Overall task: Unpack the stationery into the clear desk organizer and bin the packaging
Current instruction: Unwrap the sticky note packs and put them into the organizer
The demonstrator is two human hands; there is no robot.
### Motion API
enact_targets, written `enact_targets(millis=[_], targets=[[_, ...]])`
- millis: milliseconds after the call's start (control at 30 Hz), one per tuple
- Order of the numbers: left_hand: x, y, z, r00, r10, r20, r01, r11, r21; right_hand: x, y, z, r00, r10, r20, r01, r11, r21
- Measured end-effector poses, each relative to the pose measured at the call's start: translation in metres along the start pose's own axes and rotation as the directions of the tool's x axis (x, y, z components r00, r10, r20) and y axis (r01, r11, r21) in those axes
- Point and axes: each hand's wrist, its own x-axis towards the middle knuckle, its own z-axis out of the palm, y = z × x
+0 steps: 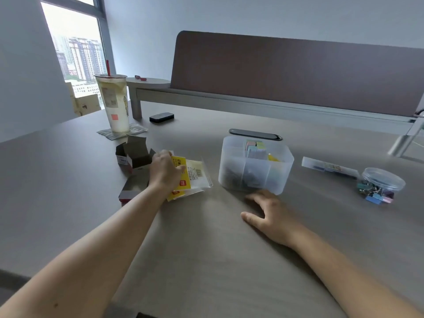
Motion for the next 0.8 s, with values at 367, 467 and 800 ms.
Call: enact_targets(millis=[367, 467, 800], targets=[[-0.03, 0.007, -0.029, 0.944, 0.283, 0.17, -0.279, 0.959, -0.047, -0.01, 0.003, -0.006, 0.999, 0.033, 0.033, -0.032, 0.999, -0.006], [-0.057, 0.014, -0.027, 0.872, 0.398, 0.285, -0.4, 0.915, -0.053, -0.027, 0.012, -0.014, 0.997, 0.076, 0.018, -0.076, 0.997, -0.016], [-0.106, 0.053, 0.05, 0.544, 0.395, 0.741, -0.713, 0.683, 0.159, -0.064, 0.088, -0.048, 0.932, 0.338, -0.131, -0.348, 0.936, -0.057]])
